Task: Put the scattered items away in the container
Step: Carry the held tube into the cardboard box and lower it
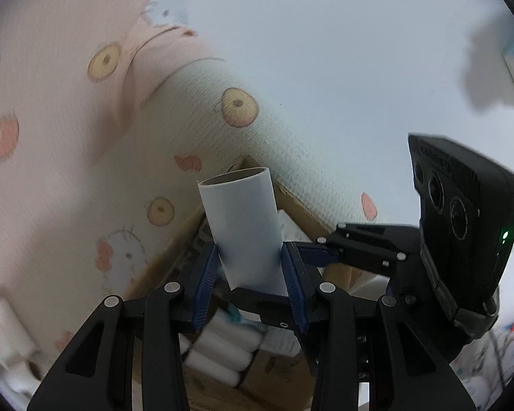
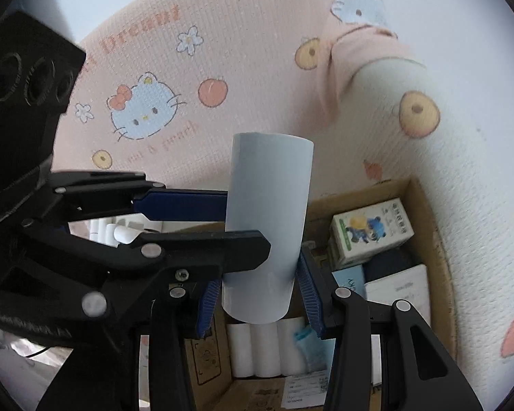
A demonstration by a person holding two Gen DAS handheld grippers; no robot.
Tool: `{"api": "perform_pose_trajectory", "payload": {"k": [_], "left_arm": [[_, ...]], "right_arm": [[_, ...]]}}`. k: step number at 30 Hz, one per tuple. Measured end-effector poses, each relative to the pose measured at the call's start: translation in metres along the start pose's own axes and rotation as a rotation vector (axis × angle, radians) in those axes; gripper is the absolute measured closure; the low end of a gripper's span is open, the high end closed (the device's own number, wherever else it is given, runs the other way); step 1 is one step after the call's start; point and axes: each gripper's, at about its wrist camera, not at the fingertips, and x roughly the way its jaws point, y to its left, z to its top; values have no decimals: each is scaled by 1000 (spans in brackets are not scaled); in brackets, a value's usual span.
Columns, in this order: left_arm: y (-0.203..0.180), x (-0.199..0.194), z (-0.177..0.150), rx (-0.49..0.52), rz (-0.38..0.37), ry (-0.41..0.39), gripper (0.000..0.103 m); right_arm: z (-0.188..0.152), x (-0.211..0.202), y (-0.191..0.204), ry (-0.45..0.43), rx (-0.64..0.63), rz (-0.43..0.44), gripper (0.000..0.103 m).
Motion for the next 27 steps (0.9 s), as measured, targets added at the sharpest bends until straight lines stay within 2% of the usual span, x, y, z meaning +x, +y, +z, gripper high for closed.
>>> {"api": "perform_pose_trajectory", "payload": {"k": [4,8,15,23,27], "left_arm": [[20,26,-5,-125,-23,97,61],[34,43,-16,-175,-14,144,61],[48,70,-35,-169,24,243,61],[55,86,-46,-168,97,306,62],[61,93,-49,-198,138,337,64]], "right_arm": [[-7,18,-12,76,8,42,62],[-17,40,-20,126,31,89,62],[-37,79,-33,254,114,191,62],[-44,109,-28,321,96,192,63],[-46,125,-28,360,114,196,63]]}}
